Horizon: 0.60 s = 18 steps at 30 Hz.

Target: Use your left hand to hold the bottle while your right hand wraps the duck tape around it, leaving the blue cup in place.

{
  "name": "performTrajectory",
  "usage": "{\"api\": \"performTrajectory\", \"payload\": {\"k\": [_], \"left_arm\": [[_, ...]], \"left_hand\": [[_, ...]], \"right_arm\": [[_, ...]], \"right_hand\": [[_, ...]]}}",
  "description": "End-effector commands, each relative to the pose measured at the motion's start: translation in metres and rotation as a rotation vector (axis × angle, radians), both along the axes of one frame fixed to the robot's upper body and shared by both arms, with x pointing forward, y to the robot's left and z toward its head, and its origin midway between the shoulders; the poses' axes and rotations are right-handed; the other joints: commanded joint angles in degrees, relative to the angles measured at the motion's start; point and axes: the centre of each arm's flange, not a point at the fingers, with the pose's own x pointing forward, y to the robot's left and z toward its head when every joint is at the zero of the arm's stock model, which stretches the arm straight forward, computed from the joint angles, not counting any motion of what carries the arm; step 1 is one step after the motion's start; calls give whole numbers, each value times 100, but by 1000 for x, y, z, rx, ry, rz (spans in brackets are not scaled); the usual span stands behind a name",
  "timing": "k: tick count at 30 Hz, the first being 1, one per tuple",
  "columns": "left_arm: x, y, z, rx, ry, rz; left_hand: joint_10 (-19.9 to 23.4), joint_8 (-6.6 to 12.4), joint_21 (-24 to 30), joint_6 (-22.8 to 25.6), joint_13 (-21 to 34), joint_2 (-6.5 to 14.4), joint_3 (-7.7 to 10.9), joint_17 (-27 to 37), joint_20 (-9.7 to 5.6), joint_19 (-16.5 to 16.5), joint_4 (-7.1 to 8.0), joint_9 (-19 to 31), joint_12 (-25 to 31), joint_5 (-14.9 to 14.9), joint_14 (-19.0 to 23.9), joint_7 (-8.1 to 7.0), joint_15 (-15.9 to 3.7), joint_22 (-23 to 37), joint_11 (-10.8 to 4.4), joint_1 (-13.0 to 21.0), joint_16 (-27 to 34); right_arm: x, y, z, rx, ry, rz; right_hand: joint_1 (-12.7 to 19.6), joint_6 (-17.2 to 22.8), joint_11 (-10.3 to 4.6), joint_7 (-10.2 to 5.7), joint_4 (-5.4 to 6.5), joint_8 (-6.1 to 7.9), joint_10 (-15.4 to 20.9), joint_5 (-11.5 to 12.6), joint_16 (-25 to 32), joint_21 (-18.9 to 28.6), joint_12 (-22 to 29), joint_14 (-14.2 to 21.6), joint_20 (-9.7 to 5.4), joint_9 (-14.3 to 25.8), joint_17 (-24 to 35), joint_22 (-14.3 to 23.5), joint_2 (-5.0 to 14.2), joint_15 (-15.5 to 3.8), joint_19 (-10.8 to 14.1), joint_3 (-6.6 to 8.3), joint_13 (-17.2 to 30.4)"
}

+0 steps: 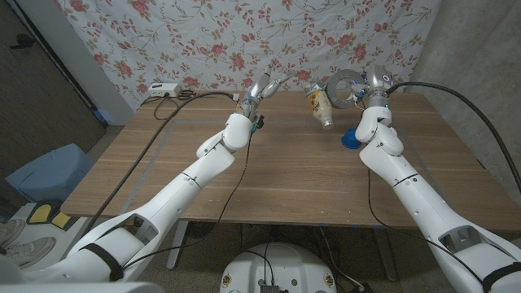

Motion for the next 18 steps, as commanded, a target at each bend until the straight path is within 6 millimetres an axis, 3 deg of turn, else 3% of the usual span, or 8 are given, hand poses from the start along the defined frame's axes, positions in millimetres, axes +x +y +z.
{"api": "performTrajectory", "payload": {"k": [1, 18], "left_arm": [[-4, 0, 0, 18, 0, -1], [-11, 2, 0, 24, -5, -4]], "left_hand": [[-1278, 40, -9, -1335, 7, 42, -14, 3, 20, -2274, -1, 10, 24, 26, -1299, -11, 13, 29, 61, 4, 25], [-1285, 48, -50, -1310, -30, 36, -50, 2, 21, -2289, 9, 10, 43, 29, -1309, 45, 11, 35, 88, -12, 37]], "right_arm": [[12, -2, 0, -24, 244, 27], [33, 2, 4, -102, 519, 69]], "right_hand": [[758, 718, -492, -654, -109, -4, 583, 33, -2, 9, 16, 741, -43, 24, 17, 22, 688, -1068, 59, 410, 77], [821, 684, -455, -620, -109, -47, 533, 39, -18, 18, -15, 733, -76, 53, -49, 23, 687, -1059, 128, 391, 118]]}}
